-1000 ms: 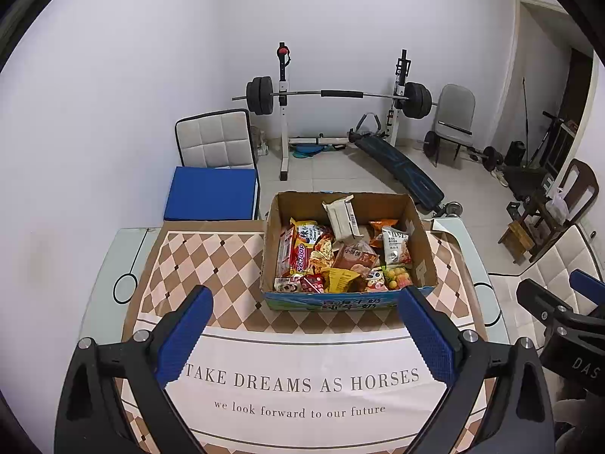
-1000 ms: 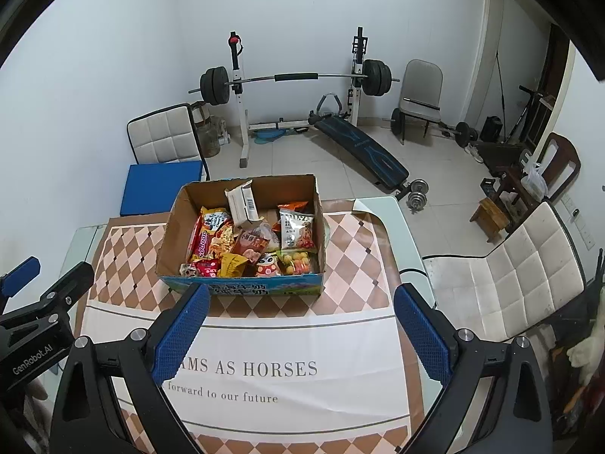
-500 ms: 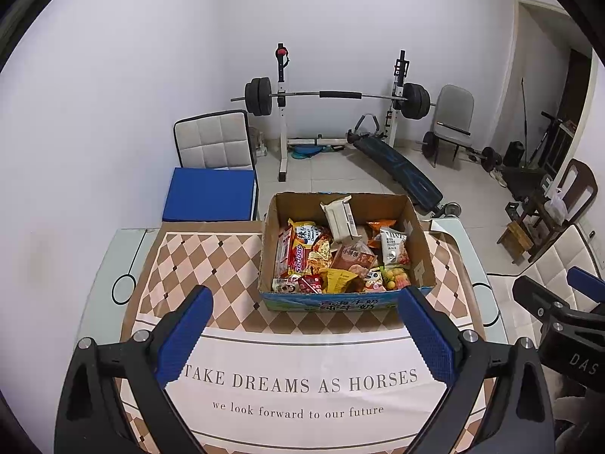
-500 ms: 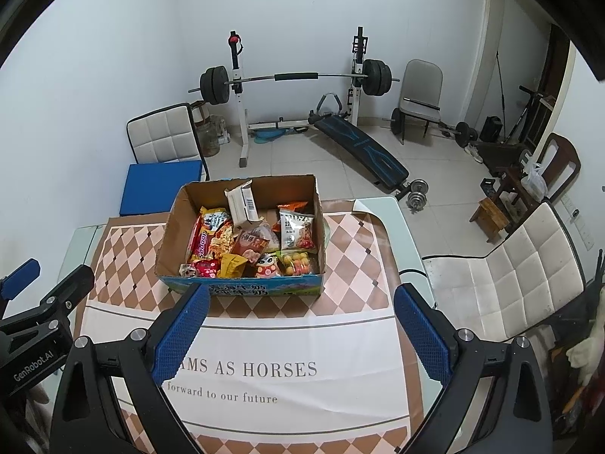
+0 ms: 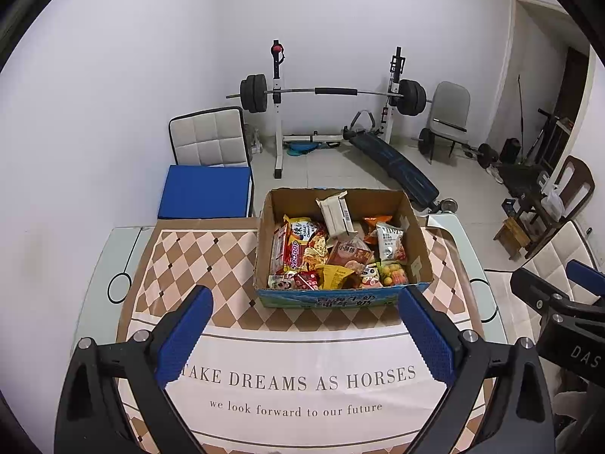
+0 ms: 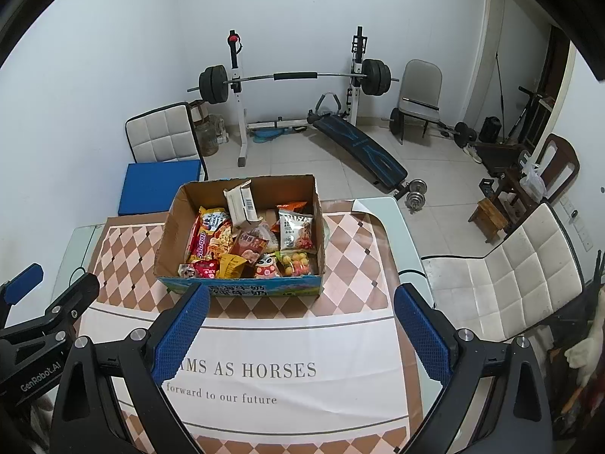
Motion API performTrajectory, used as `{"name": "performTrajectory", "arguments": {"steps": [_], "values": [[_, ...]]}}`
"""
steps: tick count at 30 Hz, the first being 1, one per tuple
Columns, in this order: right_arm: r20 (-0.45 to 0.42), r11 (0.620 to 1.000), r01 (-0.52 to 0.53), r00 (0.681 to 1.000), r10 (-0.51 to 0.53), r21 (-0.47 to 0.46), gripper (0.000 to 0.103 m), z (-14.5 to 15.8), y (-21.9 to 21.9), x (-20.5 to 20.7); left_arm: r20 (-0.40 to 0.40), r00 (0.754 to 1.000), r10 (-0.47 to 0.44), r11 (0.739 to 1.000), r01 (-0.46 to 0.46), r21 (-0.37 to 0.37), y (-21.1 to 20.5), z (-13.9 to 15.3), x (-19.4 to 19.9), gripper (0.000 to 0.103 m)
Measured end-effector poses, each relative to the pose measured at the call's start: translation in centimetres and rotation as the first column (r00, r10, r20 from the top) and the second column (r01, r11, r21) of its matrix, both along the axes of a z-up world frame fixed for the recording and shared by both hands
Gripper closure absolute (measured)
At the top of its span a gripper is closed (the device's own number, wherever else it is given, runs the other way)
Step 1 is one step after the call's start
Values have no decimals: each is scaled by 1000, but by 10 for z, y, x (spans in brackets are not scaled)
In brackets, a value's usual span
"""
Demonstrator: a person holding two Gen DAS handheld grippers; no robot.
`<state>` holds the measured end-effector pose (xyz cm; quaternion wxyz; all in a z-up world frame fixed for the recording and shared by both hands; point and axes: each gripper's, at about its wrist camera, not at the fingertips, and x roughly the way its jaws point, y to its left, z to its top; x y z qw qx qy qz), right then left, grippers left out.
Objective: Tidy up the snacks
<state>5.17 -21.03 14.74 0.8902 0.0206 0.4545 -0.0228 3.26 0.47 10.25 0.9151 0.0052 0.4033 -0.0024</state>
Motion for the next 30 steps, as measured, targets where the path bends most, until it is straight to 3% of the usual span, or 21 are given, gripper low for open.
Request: {"name": "performTrajectory", "arguments": {"steps": [30], "values": [[3,1000,-14,1000,14,-3,3,1,3,5,15,1000,14,1000,-14,-9,4,4,3,3]]}}
